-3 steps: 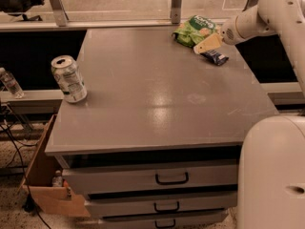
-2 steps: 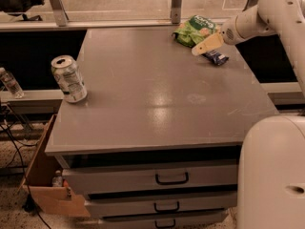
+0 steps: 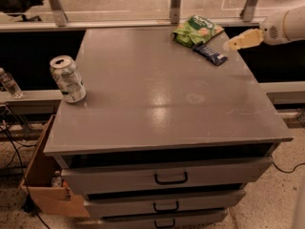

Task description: Move rxbar blueberry near green rice chip bag

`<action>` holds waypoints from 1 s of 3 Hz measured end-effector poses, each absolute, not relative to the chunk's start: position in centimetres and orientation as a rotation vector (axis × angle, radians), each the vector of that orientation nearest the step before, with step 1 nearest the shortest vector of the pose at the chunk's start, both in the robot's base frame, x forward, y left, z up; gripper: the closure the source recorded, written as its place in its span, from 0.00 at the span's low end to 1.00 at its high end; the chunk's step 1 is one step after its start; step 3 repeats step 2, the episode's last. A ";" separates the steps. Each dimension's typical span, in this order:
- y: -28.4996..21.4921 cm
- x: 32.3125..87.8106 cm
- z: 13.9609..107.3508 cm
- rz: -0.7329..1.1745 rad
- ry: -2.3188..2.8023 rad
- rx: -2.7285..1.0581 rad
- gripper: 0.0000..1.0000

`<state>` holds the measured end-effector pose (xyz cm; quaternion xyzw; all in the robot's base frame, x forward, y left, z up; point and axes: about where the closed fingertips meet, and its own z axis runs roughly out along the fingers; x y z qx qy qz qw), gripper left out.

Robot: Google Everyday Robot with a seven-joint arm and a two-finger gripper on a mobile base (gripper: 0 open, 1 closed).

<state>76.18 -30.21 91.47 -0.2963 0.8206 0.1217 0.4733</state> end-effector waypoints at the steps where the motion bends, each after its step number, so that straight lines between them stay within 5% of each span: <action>1: -36.5 70.1 94.7 0.320 1.910 -0.646 0.00; 3: -40.0 68.0 94.7 0.296 1.916 -0.595 0.00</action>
Offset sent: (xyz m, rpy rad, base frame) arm -0.0527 -0.0545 0.0293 0.0713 -0.0795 -0.0256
